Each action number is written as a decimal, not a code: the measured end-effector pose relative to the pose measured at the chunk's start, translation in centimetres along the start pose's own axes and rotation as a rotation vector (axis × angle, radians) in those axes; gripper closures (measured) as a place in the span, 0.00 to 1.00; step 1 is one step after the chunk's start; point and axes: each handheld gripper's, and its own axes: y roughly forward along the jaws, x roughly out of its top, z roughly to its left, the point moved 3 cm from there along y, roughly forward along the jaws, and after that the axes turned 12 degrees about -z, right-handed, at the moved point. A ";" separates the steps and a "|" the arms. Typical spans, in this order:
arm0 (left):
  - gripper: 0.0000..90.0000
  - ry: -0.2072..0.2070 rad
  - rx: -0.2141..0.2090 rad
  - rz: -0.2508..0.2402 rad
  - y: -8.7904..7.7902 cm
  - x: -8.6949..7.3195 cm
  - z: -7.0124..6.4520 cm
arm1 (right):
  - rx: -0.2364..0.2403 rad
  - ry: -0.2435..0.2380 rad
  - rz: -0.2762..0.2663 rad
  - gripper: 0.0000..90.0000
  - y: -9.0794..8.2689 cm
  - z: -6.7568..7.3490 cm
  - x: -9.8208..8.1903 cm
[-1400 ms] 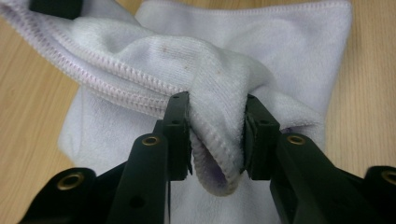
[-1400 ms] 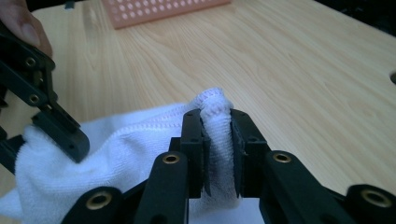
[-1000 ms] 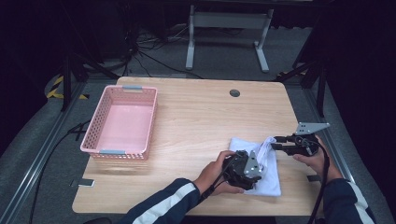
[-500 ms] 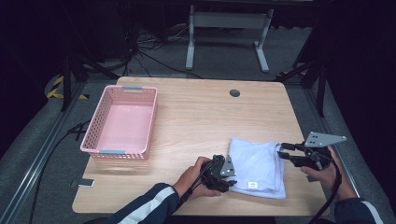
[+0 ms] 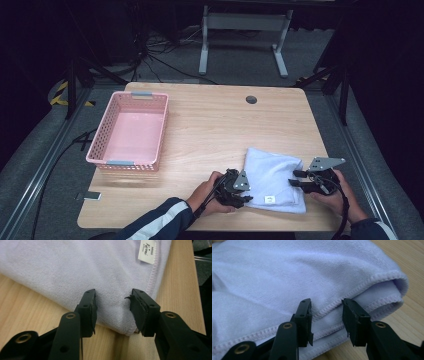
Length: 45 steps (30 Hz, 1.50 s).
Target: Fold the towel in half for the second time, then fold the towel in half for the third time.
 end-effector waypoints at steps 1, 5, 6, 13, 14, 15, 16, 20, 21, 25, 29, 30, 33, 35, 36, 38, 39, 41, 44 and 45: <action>0.63 0.004 -0.001 -0.002 0.0 0.0 0.0 | 0.002 0.005 -0.003 0.66 0.1 0.0 -0.1; 0.62 0.011 0.014 -0.005 -0.4 0.0 -0.2 | 0.011 0.016 -0.006 0.66 0.2 -0.2 -0.1; 0.55 0.017 0.038 -0.001 -0.6 0.0 -0.1 | 0.004 0.001 -0.010 0.64 0.1 -0.1 0.0; 0.25 -0.008 0.071 -0.001 -2.5 -0.5 -0.4 | -0.077 0.032 -0.162 0.45 -1.5 -1.4 2.5; 0.23 -0.002 0.068 -0.013 -2.2 -0.6 -0.5 | -0.093 0.032 -0.159 0.42 -1.3 -1.7 2.7; 0.21 -0.008 0.051 -0.018 -1.9 -0.8 -0.5 | -0.100 0.042 -0.163 0.39 -0.9 -2.0 2.9; 0.20 -0.018 0.059 -0.020 -1.5 -0.8 -0.5 | -0.089 0.062 -0.154 0.35 -0.3 -2.5 2.9; 0.19 -0.015 0.061 0.007 0.1 -1.0 -0.4 | -0.088 0.089 -0.085 0.26 1.7 -3.6 2.5; 0.19 -0.019 0.062 0.018 0.4 -1.1 -0.4 | -0.091 0.096 -0.064 0.23 2.2 -3.8 2.3; 0.17 -0.028 0.052 0.016 1.4 -1.4 -0.1 | -0.068 0.139 -0.019 0.17 3.5 -4.7 1.5; 0.18 -0.026 0.049 0.011 1.7 -1.3 0.4 | -0.021 0.183 -0.008 0.18 4.2 -5.0 1.1; 0.19 -0.045 0.043 0.010 1.8 -1.2 0.3 | -0.010 0.169 -0.006 0.23 4.2 -5.0 1.2; 0.34 -0.042 0.034 -0.006 1.8 -1.1 0.4 | 0.077 0.171 -0.016 0.52 4.1 -4.4 1.4; 0.46 -0.021 0.042 -0.007 1.7 -0.8 0.6 | 0.084 0.183 -0.024 0.57 4.1 -4.3 1.4; 0.53 -0.026 0.046 -0.005 1.7 -0.8 0.6 | 0.096 0.191 -0.024 0.59 4.1 -4.2 1.4; 0.58 -0.030 0.039 -0.006 1.8 -0.7 0.7 | 0.107 0.201 -0.027 0.62 4.1 -4.3 1.3; 0.58 -0.019 0.050 0.002 1.7 -0.7 0.8 | 0.114 0.206 -0.027 0.64 4.1 -4.3 1.3; 0.65 -0.021 0.041 0.004 1.7 -0.6 1.0 | 0.133 0.214 -0.030 0.70 4.2 -4.2 1.3; 0.70 -0.012 0.047 0.008 1.6 -0.7 1.1 | 0.145 0.211 -0.034 0.74 4.2 -4.2 1.4; 0.70 -0.012 0.048 0.008 1.6 -0.7 1.1 | 0.145 0.209 -0.036 0.75 4.3 -4.0 1.5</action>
